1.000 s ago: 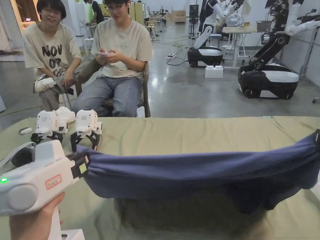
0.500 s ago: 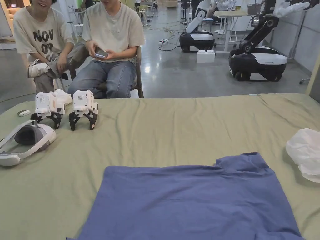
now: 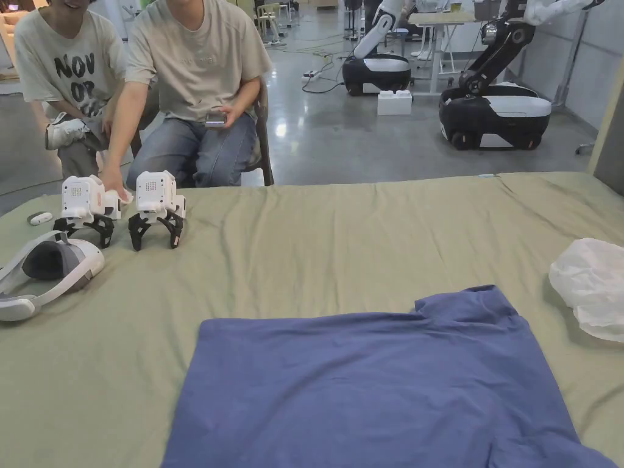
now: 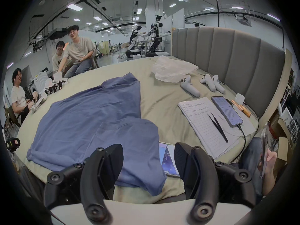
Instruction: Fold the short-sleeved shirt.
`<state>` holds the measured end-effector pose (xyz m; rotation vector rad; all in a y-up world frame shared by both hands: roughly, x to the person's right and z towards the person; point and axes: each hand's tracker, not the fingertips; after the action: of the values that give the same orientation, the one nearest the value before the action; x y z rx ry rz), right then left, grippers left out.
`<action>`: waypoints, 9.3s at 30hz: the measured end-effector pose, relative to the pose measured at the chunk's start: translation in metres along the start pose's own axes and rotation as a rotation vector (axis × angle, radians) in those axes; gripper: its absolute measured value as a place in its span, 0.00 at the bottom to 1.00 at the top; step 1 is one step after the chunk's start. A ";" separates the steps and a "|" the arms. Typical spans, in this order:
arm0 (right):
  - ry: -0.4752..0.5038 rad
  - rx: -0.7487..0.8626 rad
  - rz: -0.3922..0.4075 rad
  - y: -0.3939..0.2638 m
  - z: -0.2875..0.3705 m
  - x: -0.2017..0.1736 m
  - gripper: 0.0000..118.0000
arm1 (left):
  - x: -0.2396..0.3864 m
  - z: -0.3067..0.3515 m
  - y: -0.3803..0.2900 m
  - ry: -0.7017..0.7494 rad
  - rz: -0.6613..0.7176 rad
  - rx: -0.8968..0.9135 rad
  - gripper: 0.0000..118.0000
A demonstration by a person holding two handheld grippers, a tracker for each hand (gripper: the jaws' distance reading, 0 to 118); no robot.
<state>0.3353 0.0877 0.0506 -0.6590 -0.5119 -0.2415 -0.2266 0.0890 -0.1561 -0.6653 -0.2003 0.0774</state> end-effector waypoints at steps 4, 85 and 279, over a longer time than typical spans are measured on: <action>0.071 0.114 0.000 0.009 0.017 -0.001 0.59 | 0.005 0.026 0.012 -0.022 -0.002 0.117 0.69; 0.063 -0.296 0.115 -0.019 -0.033 0.003 0.29 | 0.031 -0.069 -0.005 -0.051 -0.175 -0.451 0.01; 0.029 -0.106 -0.071 0.041 -0.180 -0.021 0.43 | 0.061 -0.187 0.044 -0.032 -0.111 -0.234 0.16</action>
<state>0.3998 0.0060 -0.1028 -0.7399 -0.4978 -0.3459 -0.1286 0.0189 -0.3173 -0.8851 -0.2793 -0.0432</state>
